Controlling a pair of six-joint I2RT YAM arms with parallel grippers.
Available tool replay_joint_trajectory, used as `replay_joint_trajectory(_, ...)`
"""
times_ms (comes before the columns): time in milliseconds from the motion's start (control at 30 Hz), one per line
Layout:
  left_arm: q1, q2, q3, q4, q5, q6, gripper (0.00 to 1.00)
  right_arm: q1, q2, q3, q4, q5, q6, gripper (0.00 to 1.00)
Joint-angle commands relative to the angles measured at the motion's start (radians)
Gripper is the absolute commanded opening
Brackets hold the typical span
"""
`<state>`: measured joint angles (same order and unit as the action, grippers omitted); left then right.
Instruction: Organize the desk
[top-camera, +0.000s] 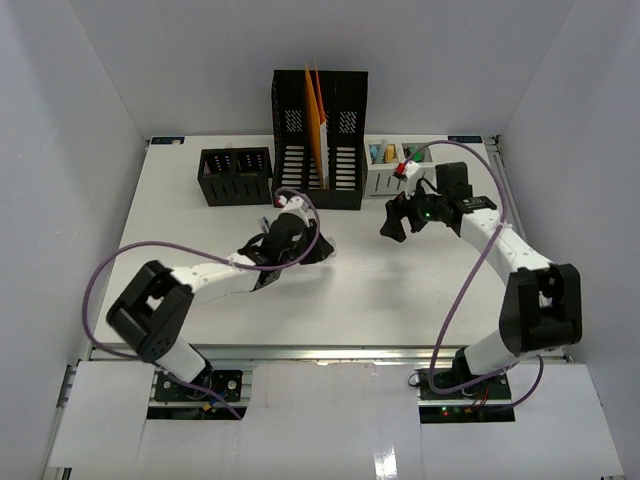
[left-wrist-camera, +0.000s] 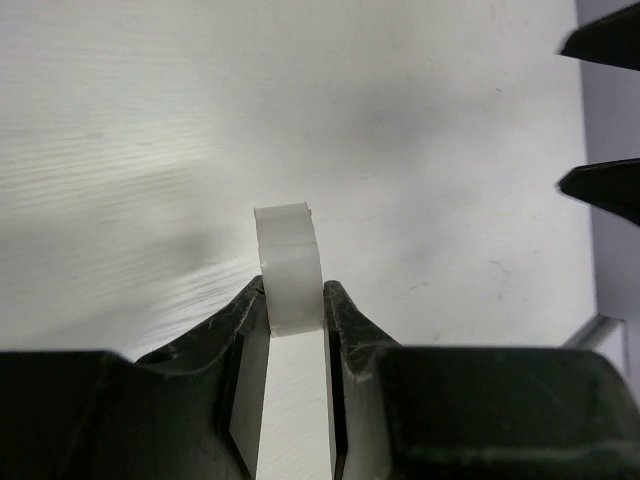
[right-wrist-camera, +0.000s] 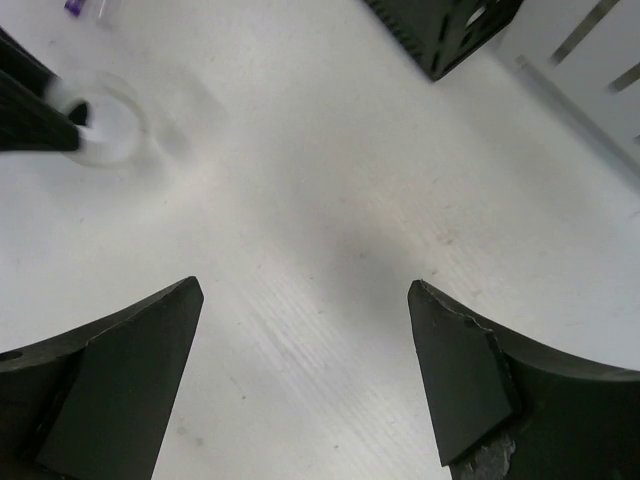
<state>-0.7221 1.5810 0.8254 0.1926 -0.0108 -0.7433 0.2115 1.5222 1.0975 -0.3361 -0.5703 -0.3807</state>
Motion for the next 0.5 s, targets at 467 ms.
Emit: replay_joint_trajectory(467, 0.505, -0.109, 0.341, -0.202, -0.222, 0.421, 0.0, -0.059, -0.43, -0.388, 0.468, -0.188, -0.099, 0.9)
